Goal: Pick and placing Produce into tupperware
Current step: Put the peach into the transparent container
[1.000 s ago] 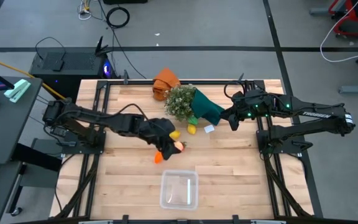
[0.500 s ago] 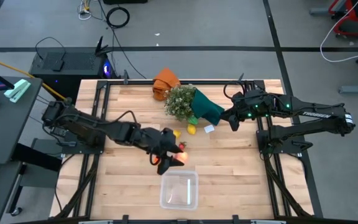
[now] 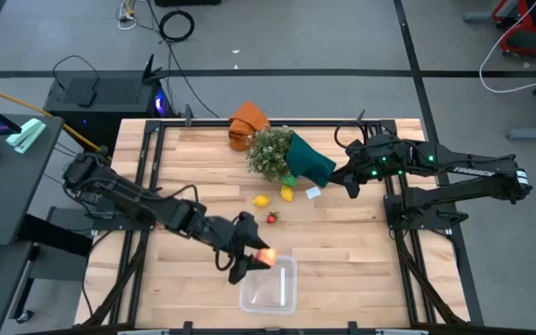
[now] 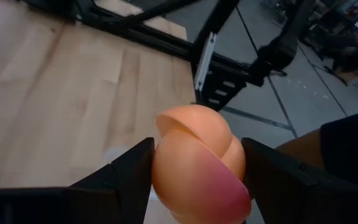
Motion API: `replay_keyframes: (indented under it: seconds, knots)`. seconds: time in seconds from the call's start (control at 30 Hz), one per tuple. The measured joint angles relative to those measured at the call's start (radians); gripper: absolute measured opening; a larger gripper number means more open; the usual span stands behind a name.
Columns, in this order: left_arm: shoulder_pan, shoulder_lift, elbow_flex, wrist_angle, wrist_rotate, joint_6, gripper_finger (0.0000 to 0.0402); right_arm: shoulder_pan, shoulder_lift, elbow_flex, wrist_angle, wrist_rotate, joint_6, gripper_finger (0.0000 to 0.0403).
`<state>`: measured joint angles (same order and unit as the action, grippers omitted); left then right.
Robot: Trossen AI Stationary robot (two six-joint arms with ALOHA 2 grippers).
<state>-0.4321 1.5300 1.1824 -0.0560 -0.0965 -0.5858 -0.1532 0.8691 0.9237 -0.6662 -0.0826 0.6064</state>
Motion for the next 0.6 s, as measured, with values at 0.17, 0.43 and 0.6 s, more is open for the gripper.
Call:
replay_keyframes:
  seconds: [0.17,0.43,0.6]
  knots:
    - [-0.046,0.067,0.0,0.075,-0.008,-0.034,0.0241,0.039,0.0,0.0,0.0,-0.001,0.003,0.0085]
    - [-0.068,0.177,0.085,0.093,-0.013,-0.017,0.0239,0.122,0.0,0.0,-0.003,0.003,0.03,0.0085]
    - [-0.062,0.256,0.198,-0.077,-0.017,0.048,0.0239,0.154,0.0,0.0,-0.013,0.007,0.047,0.0085]
